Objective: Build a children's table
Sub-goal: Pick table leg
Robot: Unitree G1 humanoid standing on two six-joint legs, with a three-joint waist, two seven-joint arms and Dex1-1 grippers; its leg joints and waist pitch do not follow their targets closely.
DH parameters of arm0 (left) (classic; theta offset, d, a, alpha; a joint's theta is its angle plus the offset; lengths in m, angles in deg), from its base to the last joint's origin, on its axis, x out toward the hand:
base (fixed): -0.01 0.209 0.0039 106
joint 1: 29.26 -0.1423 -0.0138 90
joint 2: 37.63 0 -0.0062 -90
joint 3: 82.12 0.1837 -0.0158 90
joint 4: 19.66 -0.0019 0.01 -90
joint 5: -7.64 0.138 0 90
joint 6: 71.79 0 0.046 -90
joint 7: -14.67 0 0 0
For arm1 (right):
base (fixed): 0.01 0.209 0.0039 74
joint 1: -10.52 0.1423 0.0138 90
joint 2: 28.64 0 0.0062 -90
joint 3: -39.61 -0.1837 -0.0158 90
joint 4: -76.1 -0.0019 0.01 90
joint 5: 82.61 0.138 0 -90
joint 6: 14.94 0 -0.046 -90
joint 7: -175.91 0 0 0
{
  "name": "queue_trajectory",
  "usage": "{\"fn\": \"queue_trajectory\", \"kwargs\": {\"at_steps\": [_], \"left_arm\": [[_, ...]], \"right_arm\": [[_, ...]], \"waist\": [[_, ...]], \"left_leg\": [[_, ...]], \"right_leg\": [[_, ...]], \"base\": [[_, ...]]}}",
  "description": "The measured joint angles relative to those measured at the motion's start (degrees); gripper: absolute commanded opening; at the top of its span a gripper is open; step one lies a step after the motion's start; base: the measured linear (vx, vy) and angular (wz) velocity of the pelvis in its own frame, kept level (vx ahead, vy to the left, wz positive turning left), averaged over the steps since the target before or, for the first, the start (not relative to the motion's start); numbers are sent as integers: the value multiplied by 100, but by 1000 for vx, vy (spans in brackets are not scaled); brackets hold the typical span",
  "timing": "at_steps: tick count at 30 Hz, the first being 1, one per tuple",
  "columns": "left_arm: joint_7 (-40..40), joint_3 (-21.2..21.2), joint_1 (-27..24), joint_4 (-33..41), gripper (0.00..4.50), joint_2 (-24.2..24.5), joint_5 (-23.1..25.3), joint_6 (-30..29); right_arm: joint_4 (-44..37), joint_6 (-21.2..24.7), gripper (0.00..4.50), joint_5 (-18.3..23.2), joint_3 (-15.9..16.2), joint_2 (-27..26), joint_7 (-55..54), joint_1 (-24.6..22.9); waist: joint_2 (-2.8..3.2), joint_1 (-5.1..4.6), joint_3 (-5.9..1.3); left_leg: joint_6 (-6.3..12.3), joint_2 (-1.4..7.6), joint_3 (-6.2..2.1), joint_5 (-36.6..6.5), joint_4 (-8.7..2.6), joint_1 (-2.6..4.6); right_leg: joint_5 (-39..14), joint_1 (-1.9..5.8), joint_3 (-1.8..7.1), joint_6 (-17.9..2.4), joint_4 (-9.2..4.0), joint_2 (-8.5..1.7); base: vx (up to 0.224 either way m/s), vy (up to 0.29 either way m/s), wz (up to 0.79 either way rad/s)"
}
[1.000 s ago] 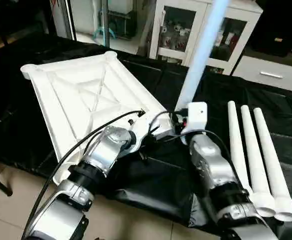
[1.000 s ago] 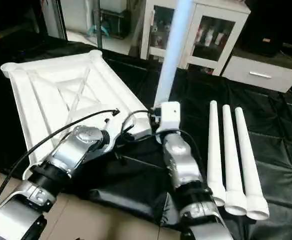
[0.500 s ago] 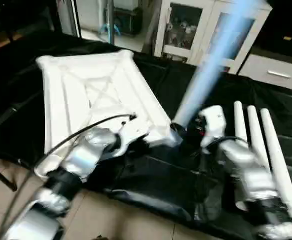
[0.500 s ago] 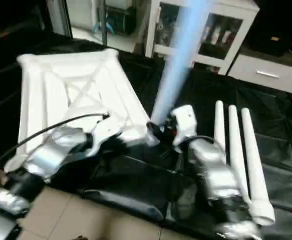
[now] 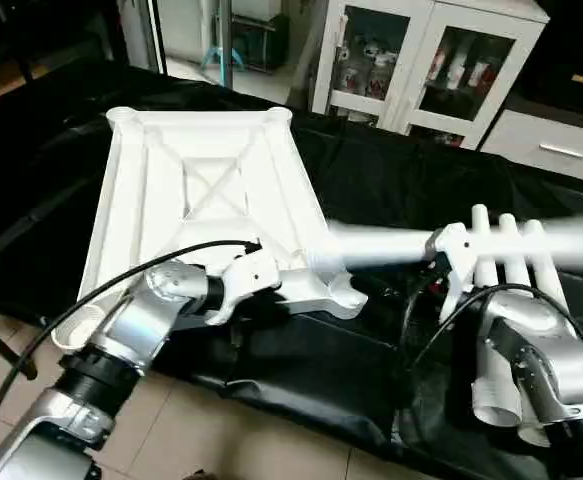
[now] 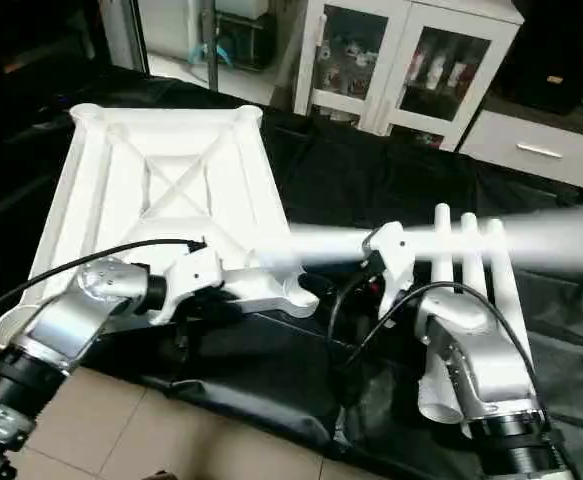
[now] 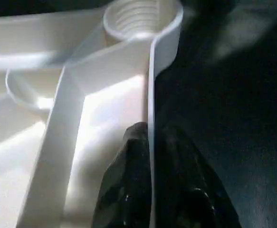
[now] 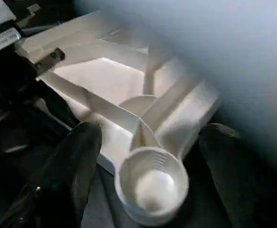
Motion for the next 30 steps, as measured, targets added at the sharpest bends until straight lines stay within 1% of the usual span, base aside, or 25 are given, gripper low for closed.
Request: {"fn": "queue_trajectory", "kwargs": {"at_steps": [3, 4, 5, 11, 14, 22, 24, 28, 29, 30], "left_arm": [[3, 16, 1, 1, 99, -81, -4, 6], [4, 17, 1, 5, 110, -79, -4, 6], [4, 20, 1, 9, 130, -79, -3, 11], [98, 31, -57, 36, 130, -107, 0, 126], [161, 30, -97, 43, 130, -117, 8, 143], [532, 32, -255, 56, 130, -193, 149, 466], [558, 28, -283, 74, 158, -232, 154, 468], [557, -62, -308, 158, 170, -329, -4, 296], [563, -100, -310, 215, 200, -352, -27, 281], [567, -132, -310, 245, 200, -366, -69, 273]], "right_arm": [[-15, 0, 356, -2, 4, -13, -43, 4], [-15, 0, 356, -4, 4, -13, -53, 3], [-18, 1, 356, -4, 4, -13, -73, 1], [-297, 27, 356, -5, 78, -68, -99, -211], [-352, 28, 356, -9, 147, -147, -127, -232], [-414, 27, 356, -9, 164, -365, -411, -247], [-421, 27, 356, -8, 164, -401, -465, -268], [-424, 26, 356, -18, 164, -440, -551, -386], [-424, 26, 356, -21, 164, -446, -587, -399], [-424, 25, 356, -22, 164, -444, -605, -398]], "waist": [[0, 15, 0], [0, 16, 0], [0, 17, 0], [-2, 22, -1], [-1, 22, -1], [-1, 21, -1], [-2, 29, -2], [-3, 30, -2], [-3, 28, -2], [-3, 28, -2]], "left_leg": [[6, 0, 0, 3, 0, 0], [6, 0, 0, 3, 0, 0], [5, 1, 0, 3, 0, 1], [4, 1, 1, 3, 1, 1], [2, 1, 0, 2, 1, 4], [1, 1, 0, 2, 1, 4], [0, 1, 0, 1, 1, 4], [-2, 1, 1, 0, 2, 4], [-2, 1, 0, 0, 2, 4], [-3, 1, 1, 0, 2, 5]], "right_leg": [[0, -1, -1, 0, 1, 0], [0, -1, -1, 0, 1, 0], [0, -1, -1, 0, 2, 0], [0, -1, 0, 0, 3, 0], [0, -1, 0, 0, 6, 0], [0, 0, 0, 0, 6, 0], [0, 0, 0, 0, 6, 0], [0, 0, 1, 0, 6, 0], [0, 0, 1, 0, 7, 0], [0, 0, 1, 0, 7, 0]], "base": [[0, 0, 0], [0, 0, 0], [0, 0, 0], [0, 0, 0], [0, 0, 0], [0, 0, 0], [0, 0, 0], [0, 0, 0], [0, 0, 0], [0, 0, 0]]}}
